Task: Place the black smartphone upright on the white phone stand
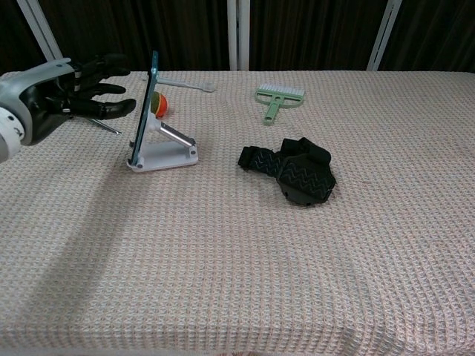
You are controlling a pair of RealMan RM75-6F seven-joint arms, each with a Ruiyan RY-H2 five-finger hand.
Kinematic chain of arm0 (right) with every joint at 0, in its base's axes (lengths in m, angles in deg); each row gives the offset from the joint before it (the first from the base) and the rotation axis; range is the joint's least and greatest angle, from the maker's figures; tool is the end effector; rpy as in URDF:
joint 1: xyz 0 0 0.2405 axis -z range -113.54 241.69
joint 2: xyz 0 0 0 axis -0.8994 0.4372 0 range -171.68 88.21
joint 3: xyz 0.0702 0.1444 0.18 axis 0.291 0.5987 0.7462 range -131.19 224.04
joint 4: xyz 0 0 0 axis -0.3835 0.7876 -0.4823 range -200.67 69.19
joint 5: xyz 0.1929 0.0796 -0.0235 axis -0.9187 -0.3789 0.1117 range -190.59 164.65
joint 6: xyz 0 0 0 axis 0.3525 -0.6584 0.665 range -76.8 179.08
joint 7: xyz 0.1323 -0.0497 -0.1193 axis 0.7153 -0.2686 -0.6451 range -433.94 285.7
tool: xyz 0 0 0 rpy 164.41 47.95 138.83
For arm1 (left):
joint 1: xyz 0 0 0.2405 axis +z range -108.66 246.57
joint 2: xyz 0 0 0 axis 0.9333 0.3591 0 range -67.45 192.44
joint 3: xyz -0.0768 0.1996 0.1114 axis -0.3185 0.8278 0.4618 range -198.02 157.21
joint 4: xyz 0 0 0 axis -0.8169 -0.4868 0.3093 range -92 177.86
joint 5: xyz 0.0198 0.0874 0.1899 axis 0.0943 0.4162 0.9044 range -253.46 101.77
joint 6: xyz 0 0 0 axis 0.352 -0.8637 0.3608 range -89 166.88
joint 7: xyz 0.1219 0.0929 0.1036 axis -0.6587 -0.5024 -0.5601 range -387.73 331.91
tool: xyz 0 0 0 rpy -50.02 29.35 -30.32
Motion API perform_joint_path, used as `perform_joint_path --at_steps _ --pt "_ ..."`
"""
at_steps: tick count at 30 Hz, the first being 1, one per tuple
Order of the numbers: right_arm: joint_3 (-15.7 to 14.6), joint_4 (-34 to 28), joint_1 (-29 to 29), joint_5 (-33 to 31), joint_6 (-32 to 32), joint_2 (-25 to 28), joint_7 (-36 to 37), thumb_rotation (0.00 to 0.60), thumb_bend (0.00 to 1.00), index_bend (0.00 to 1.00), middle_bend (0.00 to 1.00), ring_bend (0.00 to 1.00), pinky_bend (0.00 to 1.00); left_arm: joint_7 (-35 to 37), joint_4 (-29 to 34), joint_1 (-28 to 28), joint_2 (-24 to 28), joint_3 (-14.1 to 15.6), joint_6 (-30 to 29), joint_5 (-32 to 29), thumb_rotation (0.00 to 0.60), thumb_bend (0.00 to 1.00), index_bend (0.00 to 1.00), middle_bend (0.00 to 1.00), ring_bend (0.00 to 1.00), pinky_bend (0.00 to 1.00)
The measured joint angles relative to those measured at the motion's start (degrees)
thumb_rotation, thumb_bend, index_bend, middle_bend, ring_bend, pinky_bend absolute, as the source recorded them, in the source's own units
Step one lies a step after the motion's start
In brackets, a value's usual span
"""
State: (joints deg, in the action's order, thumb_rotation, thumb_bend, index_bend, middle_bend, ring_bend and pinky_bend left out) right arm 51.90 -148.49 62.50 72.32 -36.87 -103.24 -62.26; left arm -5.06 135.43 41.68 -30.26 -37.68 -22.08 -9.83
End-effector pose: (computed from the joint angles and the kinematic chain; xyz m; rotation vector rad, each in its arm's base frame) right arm -0.3362 -0.2129 0.2051 1.2791 -0.8525 0.9253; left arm -0.1446 0.3343 -0.0179 -1.1284 -1.8456 -1.5263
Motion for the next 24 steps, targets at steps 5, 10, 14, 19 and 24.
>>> perform_joint_path --at_steps 5,10,14,19,24 --pt "0.04 -0.05 0.18 0.05 -0.47 0.05 0.12 0.6 0.18 0.0 0.0 0.0 0.0 1.28 2.39 3.41 5.19 3.11 -3.21 4.96 0.6 0.3 0.03 0.03 0.07 0.22" --pt "-0.13 0.26 0.41 0.15 -0.68 0.15 0.23 0.6 0.18 0.0 0.0 0.0 0.0 -0.39 0.2 6.8 11.53 8.22 -7.76 13.04 0.6 0.25 0.04 0.04 0.06 0.22" --pt "-0.53 0.79 0.34 0.65 -0.46 -0.48 0.09 0.6 0.18 0.0 0.0 0.0 0.0 -7.0 -4.07 8.77 16.13 12.27 -10.54 18.97 0.6 0.23 0.06 0.07 0.06 0.22" --pt "-1.26 1.66 0.16 1.91 -0.42 -2.03 -0.37 0.6 0.18 0.0 0.0 0.0 0.0 -21.24 -8.33 12.94 19.82 16.19 -16.09 22.04 0.6 0.21 0.06 0.07 0.06 0.22" --pt "-1.86 2.36 -0.25 2.66 0.09 -3.63 -0.82 0.6 0.18 0.0 0.0 0.0 0.0 -27.87 -11.32 18.29 22.06 19.32 -22.32 23.8 0.6 0.15 0.06 0.07 0.06 0.22"
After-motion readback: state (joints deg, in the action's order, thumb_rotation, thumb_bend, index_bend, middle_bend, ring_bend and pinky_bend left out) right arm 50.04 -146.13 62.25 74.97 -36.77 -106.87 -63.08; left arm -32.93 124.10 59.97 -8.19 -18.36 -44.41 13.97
